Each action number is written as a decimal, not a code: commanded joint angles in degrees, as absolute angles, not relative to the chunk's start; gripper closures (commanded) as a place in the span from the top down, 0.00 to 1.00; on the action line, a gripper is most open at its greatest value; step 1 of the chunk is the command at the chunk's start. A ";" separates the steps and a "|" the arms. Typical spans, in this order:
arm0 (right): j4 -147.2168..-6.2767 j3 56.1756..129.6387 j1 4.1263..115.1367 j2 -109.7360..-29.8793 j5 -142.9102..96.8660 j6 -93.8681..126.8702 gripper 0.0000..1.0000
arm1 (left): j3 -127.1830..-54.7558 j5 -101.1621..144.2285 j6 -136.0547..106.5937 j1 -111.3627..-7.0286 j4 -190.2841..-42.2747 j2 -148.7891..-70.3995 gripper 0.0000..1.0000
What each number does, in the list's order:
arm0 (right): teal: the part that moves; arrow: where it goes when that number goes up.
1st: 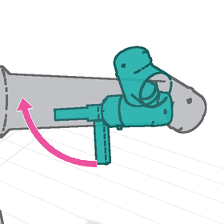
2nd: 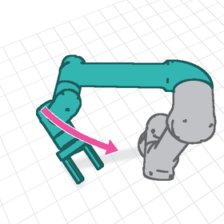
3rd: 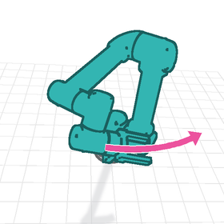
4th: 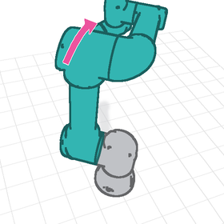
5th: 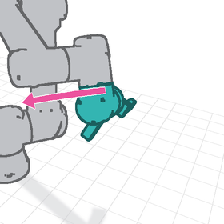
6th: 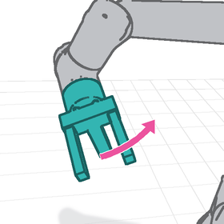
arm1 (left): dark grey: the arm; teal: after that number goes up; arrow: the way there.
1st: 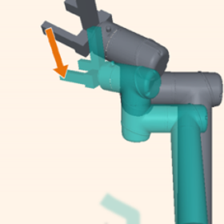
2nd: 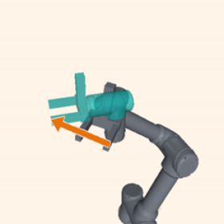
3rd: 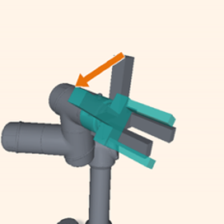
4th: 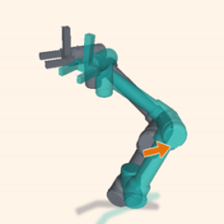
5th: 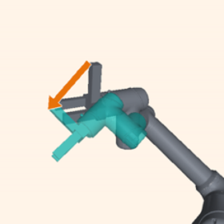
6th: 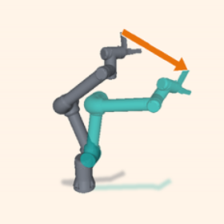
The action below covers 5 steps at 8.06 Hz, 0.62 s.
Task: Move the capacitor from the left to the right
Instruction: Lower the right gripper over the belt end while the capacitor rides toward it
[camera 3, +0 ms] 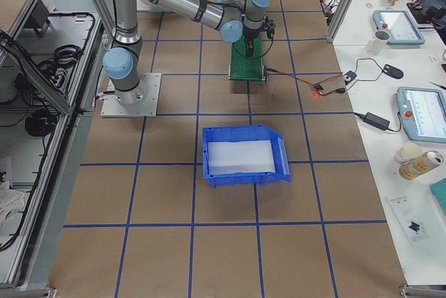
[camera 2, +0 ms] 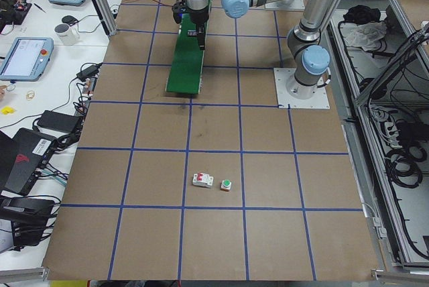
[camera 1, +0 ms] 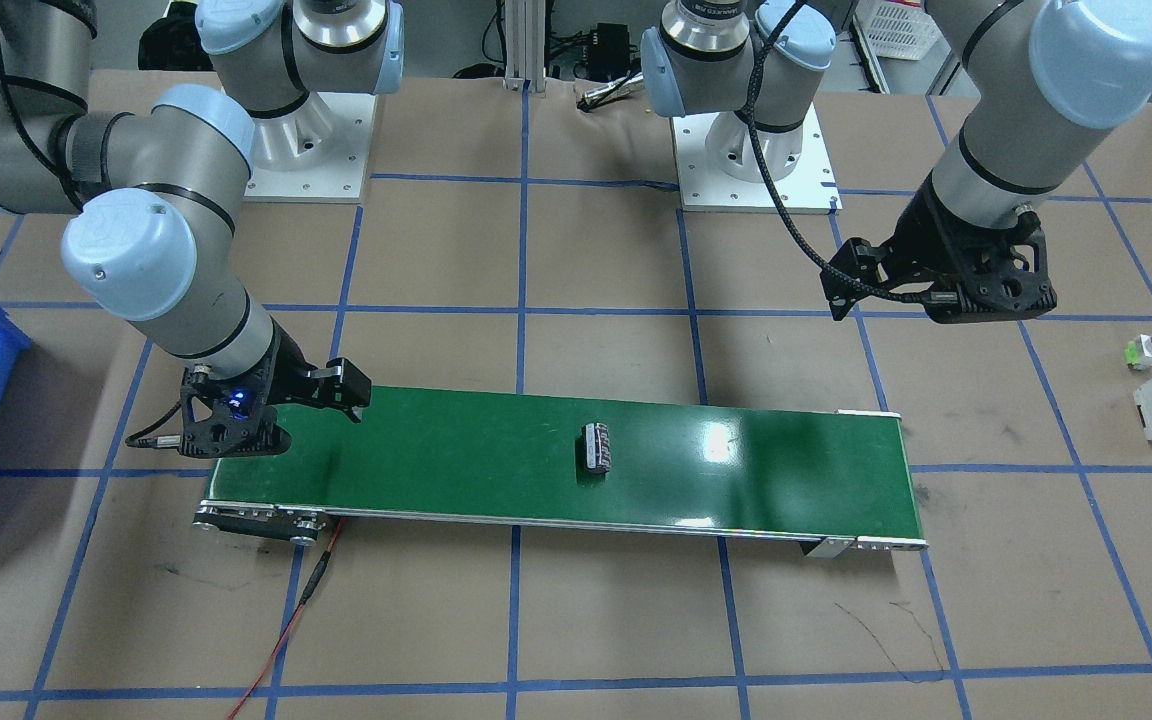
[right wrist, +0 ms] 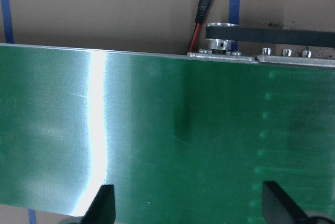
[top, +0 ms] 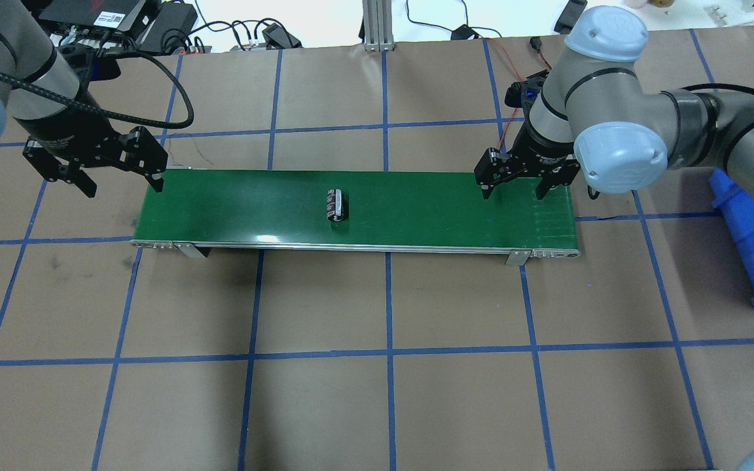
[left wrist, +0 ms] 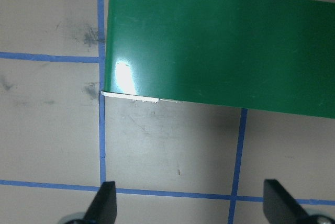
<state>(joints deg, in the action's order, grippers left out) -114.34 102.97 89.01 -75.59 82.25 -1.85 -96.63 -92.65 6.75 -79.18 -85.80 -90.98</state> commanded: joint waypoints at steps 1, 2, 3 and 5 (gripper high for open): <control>-114.26 103.01 89.21 -75.59 82.00 -1.50 1.00 | -96.77 -92.90 6.85 -79.19 -85.78 -90.88 1.00; -114.17 103.27 89.47 -75.59 82.00 -1.06 1.00 | -96.85 -92.47 6.77 -79.19 -85.78 -90.97 1.00; -114.17 103.45 89.47 -75.41 81.91 -1.05 1.00 | -96.94 -92.46 6.77 -79.28 -85.87 -90.97 1.00; -114.96 103.36 89.47 -75.06 82.00 -1.14 1.00 | -96.94 -92.55 6.77 -79.28 -85.87 -90.97 1.00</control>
